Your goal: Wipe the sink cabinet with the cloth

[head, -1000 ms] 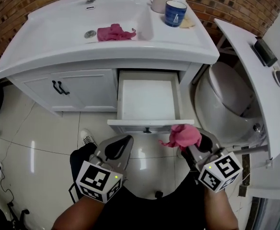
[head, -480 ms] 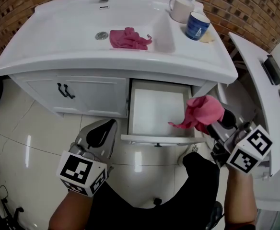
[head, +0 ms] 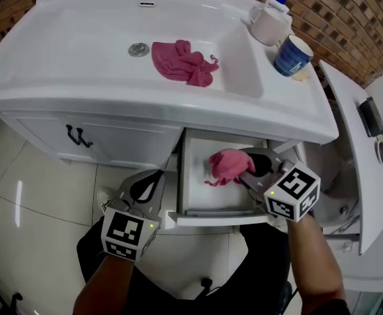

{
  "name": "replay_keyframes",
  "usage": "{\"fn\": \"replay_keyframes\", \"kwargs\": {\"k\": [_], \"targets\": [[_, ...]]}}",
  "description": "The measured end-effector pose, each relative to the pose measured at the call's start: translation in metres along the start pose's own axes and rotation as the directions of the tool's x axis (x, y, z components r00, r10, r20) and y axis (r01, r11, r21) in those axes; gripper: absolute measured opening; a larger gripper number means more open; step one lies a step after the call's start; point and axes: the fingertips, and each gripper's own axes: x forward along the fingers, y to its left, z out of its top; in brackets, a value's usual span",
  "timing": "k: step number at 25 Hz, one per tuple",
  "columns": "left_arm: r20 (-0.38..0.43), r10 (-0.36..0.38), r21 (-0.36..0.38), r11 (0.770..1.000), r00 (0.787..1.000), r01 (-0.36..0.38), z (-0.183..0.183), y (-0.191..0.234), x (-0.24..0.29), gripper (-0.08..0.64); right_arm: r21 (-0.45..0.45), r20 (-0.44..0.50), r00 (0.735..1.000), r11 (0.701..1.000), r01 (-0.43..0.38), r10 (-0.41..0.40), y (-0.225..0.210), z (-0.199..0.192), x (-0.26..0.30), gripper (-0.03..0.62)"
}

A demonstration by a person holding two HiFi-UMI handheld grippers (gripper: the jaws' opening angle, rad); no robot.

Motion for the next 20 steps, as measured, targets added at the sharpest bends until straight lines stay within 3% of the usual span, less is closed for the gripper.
{"fn": "replay_keyframes", "kwargs": {"k": [5,10,16,20], "targets": [[-0.015,-0.016,-0.063,0.998,1.0,0.015,-0.037,0.014,0.018,0.006,0.062,-0.006,1.0,0.998,0.029,-0.029,-0.02,-0.006,0.049,0.08],[-0.002,-0.05,-0.037,0.998,0.999,0.05,-0.036,0.011,0.024,0.006,0.052,-0.083,0.996,0.998,0.036,-0.032,-0.02,-0.025,0.08,0.08],[-0.016,-0.109,-0.047,0.993,0.994,0.108,-0.045,0.001,0.033,0.006,0.179,-0.115,0.986,0.974,0.14,-0.12,-0.049,-0.038,0.08,0.08],[-0.014,-0.12,-0.059,0.991,0.993,0.119,-0.049,-0.001,0.038,0.006,0.18,-0.146,0.973,0.963,0.202,-0.177,-0.069,-0.05,0.061,0.08]]}}
